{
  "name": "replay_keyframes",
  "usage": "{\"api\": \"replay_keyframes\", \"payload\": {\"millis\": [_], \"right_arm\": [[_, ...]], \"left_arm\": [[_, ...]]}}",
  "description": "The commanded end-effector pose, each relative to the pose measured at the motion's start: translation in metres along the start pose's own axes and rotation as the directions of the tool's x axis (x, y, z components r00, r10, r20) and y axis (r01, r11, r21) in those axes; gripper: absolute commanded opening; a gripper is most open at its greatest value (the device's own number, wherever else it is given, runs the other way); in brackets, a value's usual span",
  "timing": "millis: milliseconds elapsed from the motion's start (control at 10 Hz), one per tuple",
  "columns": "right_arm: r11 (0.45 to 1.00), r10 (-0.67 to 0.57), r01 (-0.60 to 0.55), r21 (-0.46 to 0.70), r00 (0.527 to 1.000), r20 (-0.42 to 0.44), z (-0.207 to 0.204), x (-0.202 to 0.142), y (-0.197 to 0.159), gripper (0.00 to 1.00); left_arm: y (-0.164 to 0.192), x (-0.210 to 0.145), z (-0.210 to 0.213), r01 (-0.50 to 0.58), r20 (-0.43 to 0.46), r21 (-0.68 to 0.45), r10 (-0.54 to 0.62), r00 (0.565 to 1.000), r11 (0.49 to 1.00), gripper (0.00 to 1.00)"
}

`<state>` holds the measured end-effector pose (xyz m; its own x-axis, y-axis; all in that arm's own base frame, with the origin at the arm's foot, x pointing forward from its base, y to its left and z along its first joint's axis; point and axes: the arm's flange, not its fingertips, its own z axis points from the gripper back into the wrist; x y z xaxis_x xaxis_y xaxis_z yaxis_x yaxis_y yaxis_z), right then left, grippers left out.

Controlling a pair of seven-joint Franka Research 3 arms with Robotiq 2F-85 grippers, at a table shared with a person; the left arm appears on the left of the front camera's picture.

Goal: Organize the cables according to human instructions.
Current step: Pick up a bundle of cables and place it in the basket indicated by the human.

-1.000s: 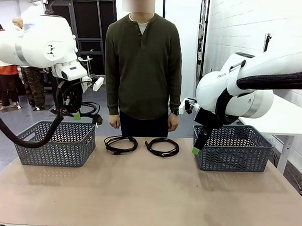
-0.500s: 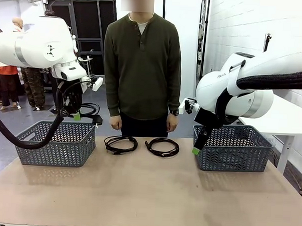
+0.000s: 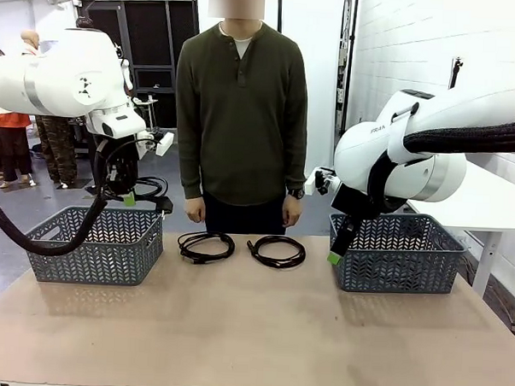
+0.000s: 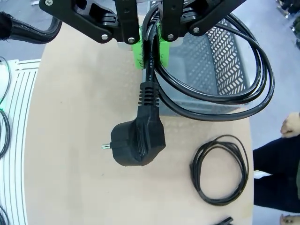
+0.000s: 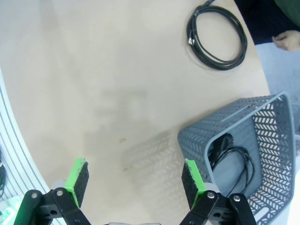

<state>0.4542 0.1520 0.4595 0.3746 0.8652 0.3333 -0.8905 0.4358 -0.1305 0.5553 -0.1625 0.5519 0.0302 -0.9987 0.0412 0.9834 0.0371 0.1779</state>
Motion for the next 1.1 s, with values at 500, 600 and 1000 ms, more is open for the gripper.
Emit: {"api": "replay_keyframes", "payload": {"millis": [500,600,1000], "right_arm": [[1.0,-0.003,0.003,-0.004,1.0,-0.003,0.0,0.0,0.0,1.0],[1.0,-0.003,0.003,-0.004,1.0,-0.003,0.0,0.0,0.0,1.0],[1.0,-0.003,0.003,-0.004,1.0,-0.003,0.0,0.0,0.0,1.0]], "left_arm": [[0.034,-0.095,-0.016,0.025,-0.023,0.026,-0.024,0.999,0.999,0.0],[0.038,-0.105,-0.023,0.04,-0.006,0.015,-0.04,0.999,0.999,0.0],[0.053,-0.129,-0.054,0.0,-0.016,0.012,0.0,1.0,1.0,0.0]]}}
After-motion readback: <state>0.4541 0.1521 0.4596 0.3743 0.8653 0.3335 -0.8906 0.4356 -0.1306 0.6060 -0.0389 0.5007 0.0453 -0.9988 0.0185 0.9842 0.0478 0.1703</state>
